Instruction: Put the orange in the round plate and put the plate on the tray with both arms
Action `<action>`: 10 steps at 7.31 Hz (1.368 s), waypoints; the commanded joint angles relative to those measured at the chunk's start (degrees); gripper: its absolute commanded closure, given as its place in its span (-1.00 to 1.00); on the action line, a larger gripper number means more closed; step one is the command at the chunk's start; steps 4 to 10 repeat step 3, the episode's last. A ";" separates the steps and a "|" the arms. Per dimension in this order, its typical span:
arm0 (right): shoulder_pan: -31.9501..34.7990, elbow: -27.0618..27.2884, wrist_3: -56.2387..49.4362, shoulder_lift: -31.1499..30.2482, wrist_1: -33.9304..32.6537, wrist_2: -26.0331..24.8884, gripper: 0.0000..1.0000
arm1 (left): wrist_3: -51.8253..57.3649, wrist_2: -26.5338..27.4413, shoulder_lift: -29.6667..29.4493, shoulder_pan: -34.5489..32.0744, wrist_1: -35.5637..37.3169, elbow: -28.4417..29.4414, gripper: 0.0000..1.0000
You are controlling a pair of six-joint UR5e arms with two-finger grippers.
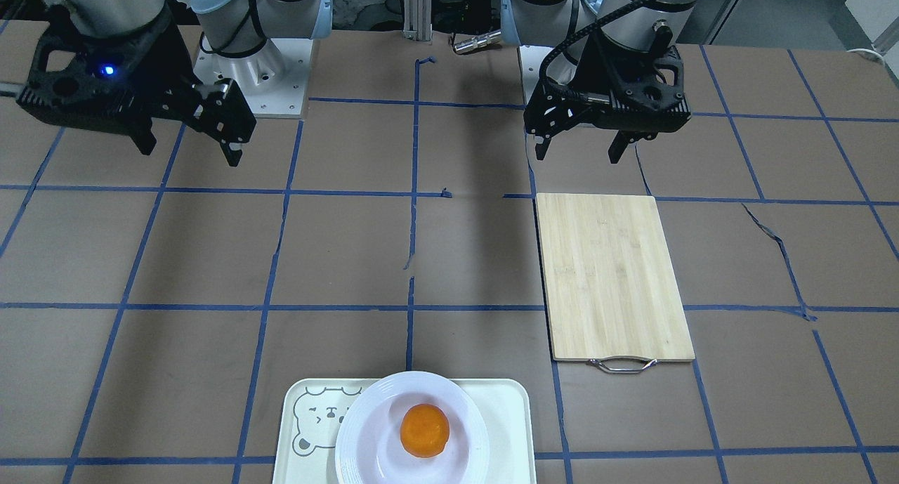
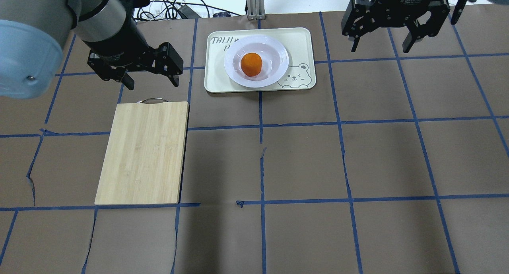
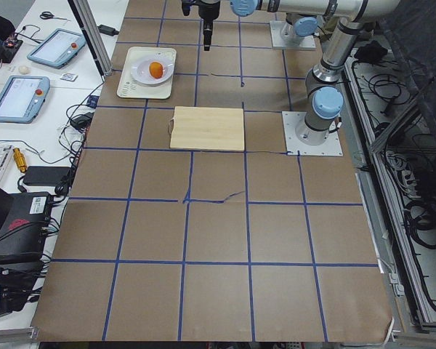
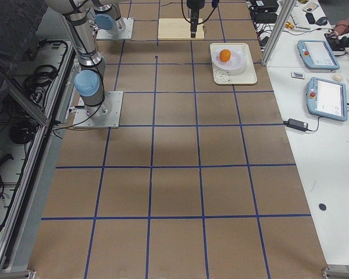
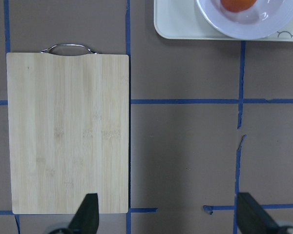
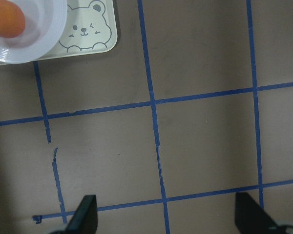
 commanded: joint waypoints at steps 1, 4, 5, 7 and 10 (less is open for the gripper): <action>0.03 1.51 -0.96 -0.37 0.13 0.16 -1.00 | 0.00 0.00 0.00 0.00 0.00 0.00 -1.00; 0.03 1.96 -2.46 -0.19 -2.85 0.25 -1.00 | 0.00 0.00 0.00 0.00 0.00 0.00 -1.00; 0.03 1.96 -2.46 -0.19 -2.85 0.25 -1.00 | 0.00 0.00 0.00 0.00 0.00 0.00 -1.00; 0.03 1.96 -2.46 -0.19 -2.85 0.25 -1.00 | 0.00 0.00 0.00 0.00 0.00 0.00 -1.00; 0.03 1.96 -2.46 -0.19 -2.85 0.25 -1.00 | 0.00 0.00 0.00 0.00 0.00 0.00 -1.00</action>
